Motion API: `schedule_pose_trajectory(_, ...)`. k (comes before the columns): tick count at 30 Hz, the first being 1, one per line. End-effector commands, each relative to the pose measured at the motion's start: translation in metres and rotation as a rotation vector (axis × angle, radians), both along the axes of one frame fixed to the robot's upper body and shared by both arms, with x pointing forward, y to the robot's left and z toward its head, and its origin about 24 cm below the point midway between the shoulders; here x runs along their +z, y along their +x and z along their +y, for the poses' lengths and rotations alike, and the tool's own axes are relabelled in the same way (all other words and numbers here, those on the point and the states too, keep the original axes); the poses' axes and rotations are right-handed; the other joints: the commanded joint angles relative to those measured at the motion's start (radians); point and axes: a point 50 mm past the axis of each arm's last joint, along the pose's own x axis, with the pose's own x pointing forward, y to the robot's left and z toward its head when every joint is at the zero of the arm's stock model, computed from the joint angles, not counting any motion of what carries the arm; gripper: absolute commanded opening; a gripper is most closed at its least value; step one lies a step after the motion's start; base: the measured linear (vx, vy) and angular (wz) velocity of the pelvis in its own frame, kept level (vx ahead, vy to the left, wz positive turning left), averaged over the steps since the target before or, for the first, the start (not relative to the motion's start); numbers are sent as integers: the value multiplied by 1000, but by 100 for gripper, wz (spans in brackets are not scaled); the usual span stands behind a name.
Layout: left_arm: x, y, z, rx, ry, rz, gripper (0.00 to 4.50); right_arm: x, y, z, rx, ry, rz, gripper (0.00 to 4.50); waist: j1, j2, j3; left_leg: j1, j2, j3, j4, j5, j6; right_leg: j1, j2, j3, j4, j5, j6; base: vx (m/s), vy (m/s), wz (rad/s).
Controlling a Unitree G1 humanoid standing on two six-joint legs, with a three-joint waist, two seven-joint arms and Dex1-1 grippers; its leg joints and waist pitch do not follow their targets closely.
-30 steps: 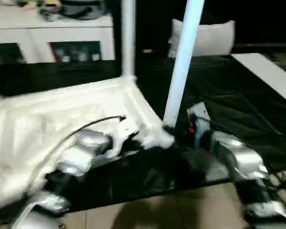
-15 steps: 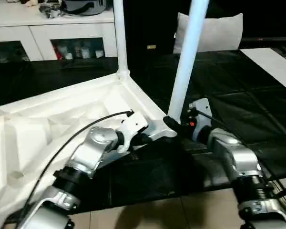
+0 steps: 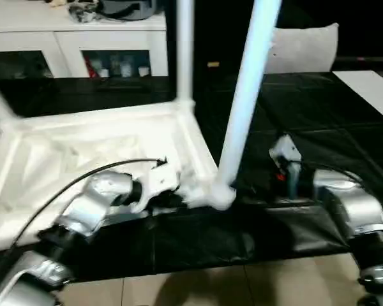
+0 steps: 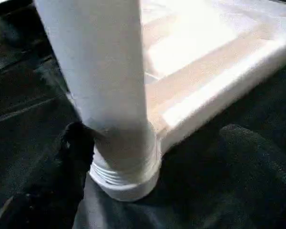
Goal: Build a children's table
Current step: Rotate leg to tighten
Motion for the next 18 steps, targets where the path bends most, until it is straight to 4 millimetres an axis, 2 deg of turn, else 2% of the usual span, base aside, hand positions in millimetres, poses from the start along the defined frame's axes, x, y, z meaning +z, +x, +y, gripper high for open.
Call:
schedule_pose_trajectory(1,-7,-14,-11,-159,38,41,0,3,-5,3,104,3,18,406,2,-8,-60,-12,37,3,-60,-11,97,76,-81,85,-65,-279,-29,0,0,0)
schedule_pose_trajectory(3,-5,-18,-10,-212,44,57,0,1,-8,4,153,5,45,400,5,-11,-60,-13,41,2,-62,-14,92,76,-82,86,-63,-280,-29,0,0,0)
schedule_pose_trajectory(4,-5,-18,-10,-212,44,57,0,1,-8,4,153,5,45,375,7,-10,-61,-13,40,2,-61,-12,91,76,-81,86,-63,-279,-30,0,0,0)
schedule_pose_trajectory(5,-4,-21,-10,-245,47,69,0,1,-10,5,185,13,63,366,7,-15,-61,-14,40,2,-61,-10,88,76,-81,87,-63,-278,-27,0,0,0)
schedule_pose_trajectory(7,-3,-22,-9,-263,50,76,0,1,-12,6,213,21,76,362,10,-12,-61,-14,39,3,-61,-14,87,76,-81,86,-64,-286,-24,0,0,0)
schedule_pose_trajectory(10,-3,-24,-9,-278,54,80,0,-1,-14,8,253,25,93,324,10,-16,-61,-14,39,2,-61,-14,83,76,-80,86,-65,-290,-20,0,0,0)
schedule_pose_trajectory(18,-3,-25,-9,-278,35,91,0,-2,-21,13,321,77,142,272,14,-17,-62,-14,38,3,-60,-7,76,77,-79,85,-64,-286,-15,0,0,0)
